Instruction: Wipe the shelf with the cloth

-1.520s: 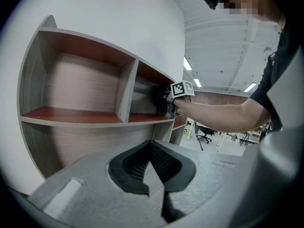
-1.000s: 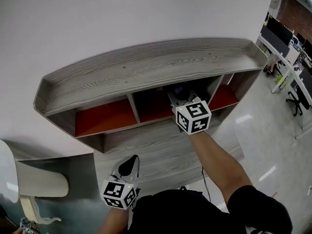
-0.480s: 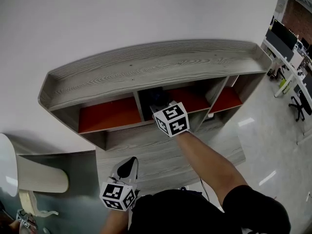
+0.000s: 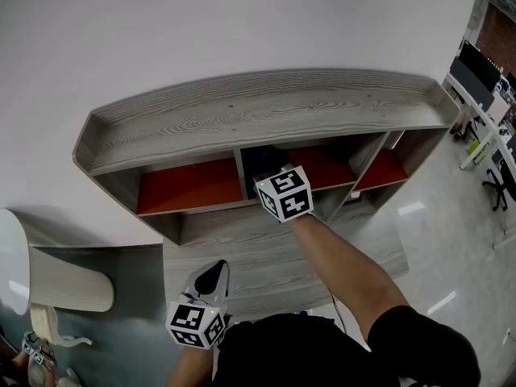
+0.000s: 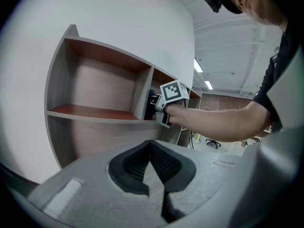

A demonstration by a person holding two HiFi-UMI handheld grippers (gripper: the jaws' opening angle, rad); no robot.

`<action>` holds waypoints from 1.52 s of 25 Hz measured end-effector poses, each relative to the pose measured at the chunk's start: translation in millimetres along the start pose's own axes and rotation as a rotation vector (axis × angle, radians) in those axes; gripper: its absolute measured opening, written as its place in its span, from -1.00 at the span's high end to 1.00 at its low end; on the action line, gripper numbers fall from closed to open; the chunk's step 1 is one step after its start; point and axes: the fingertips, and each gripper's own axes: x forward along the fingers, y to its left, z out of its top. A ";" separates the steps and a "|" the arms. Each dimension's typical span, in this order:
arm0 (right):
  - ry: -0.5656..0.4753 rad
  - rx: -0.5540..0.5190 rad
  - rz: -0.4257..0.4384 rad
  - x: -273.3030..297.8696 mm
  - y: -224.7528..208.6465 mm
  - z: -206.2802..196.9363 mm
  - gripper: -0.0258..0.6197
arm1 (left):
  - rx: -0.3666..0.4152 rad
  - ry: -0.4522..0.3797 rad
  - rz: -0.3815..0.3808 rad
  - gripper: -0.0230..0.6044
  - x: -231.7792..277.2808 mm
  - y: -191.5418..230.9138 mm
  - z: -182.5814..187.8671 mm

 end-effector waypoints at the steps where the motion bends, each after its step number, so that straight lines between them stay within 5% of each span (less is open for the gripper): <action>1: 0.000 -0.001 -0.001 0.1 -0.3 0.0 0.68 | 0.000 0.000 0.001 0.90 -0.1 0.7 0.3; 22: 0.023 -0.018 -0.145 -39.4 -67.1 -11.4 0.68 | 0.031 0.007 -0.070 0.90 15.6 -19.9 3.2; 38: 0.054 -0.012 -0.334 -81.8 -143.7 -26.3 0.68 | 0.039 0.013 -0.115 0.90 28.8 -33.9 3.9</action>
